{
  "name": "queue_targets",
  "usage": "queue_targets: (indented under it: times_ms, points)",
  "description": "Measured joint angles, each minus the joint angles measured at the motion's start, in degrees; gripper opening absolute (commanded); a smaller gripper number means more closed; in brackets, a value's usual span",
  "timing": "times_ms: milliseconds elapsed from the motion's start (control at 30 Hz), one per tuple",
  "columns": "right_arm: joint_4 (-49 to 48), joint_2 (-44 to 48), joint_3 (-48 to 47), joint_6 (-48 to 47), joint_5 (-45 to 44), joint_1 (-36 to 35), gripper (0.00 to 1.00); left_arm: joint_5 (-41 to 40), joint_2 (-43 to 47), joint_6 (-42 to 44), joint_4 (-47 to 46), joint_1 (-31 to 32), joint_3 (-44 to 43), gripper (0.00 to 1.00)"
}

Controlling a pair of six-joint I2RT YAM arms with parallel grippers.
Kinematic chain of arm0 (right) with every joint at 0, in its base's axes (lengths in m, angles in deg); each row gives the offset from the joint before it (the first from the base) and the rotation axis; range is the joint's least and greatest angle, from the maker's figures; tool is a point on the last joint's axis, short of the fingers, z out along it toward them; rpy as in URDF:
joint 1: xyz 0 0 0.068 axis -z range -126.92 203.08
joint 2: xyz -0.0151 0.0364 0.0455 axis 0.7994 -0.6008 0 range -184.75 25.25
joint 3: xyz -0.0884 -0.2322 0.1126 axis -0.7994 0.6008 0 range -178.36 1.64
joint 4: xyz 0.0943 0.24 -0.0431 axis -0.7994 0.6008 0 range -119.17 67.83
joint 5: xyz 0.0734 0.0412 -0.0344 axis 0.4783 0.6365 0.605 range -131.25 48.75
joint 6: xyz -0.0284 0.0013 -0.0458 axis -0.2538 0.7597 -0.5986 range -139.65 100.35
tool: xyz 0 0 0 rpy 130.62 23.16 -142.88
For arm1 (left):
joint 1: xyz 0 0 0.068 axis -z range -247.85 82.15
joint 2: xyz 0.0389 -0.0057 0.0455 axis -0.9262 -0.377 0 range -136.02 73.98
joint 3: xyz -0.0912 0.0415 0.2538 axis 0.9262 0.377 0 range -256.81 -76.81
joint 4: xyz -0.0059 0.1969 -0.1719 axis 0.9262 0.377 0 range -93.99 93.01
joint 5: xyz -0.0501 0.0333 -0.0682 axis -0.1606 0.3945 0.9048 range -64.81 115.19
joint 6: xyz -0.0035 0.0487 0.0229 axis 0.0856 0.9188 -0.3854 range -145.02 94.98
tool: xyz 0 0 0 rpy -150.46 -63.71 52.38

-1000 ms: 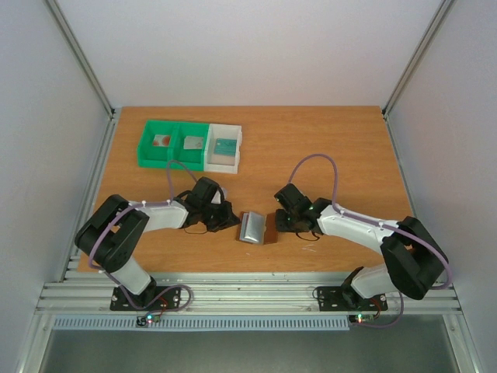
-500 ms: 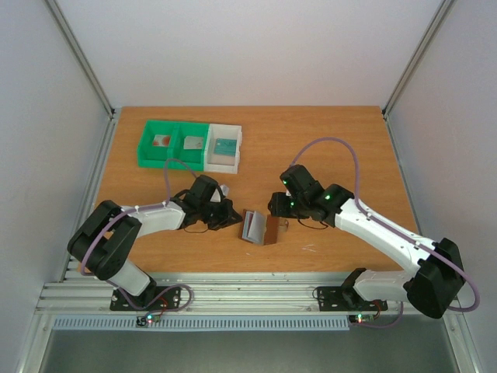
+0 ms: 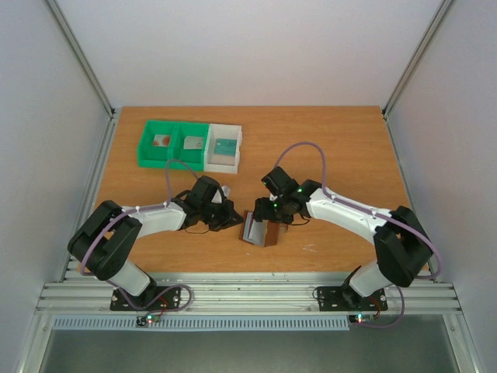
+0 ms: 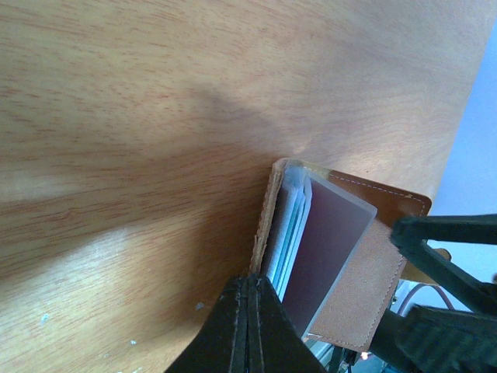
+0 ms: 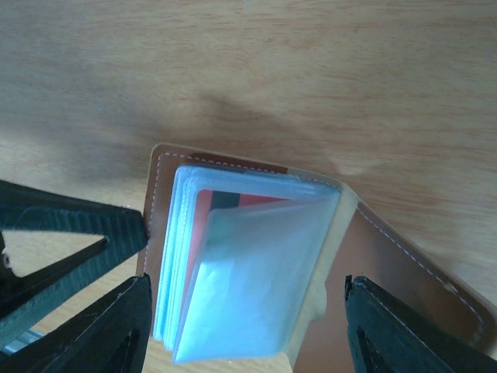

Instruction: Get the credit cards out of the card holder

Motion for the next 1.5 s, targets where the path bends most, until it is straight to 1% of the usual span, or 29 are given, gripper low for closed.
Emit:
queue_targets:
  times_ms: [200,500,633,767,900,1033,1167,1333,1500]
  points:
    - [-0.26,-4.37,-2.1,0.42,0.22,0.0,0.68,-0.61,0.35,-0.22,0.26,0.17,0.0,0.0]
    - [-0.02,-5.2,-2.58,-0.42,-2.27,0.0,0.61,-1.18,2.47,-0.46,0.44,0.22,0.31,0.0]
    - [0.46,-5.16,-1.9,-0.83,-4.07,0.0,0.55,-1.46,2.89,-0.66,0.61,0.22,1.01,0.0]
    - [1.9,-4.61,-0.28,-1.9,-6.58,0.0,0.46,-2.19,3.41,-0.59,2.08,0.22,1.18,0.0]
    - [3.61,-2.97,2.62,-2.56,-9.92,0.0,0.42,-2.75,4.85,-0.37,2.67,0.22,1.99,0.0]
    - [4.94,-0.13,5.84,-2.67,-12.46,0.0,0.4,-3.32,6.05,-0.39,3.13,0.22,3.41,0.0]
    - [4.94,1.27,8.0,-2.67,-13.29,0.0,0.38,-4.13,6.62,-0.42,3.32,0.22,4.7,0.0]
    - [5.27,1.81,8.33,-2.91,-13.29,0.0,0.37,-5.18,7.85,-0.85,3.48,0.22,6.34,0.0]
    - [6.78,9.68,7.17,-2.86,-11.17,-0.07,0.36,-5.79,9.14,-1.75,3.48,0.22,7.26,0.0]
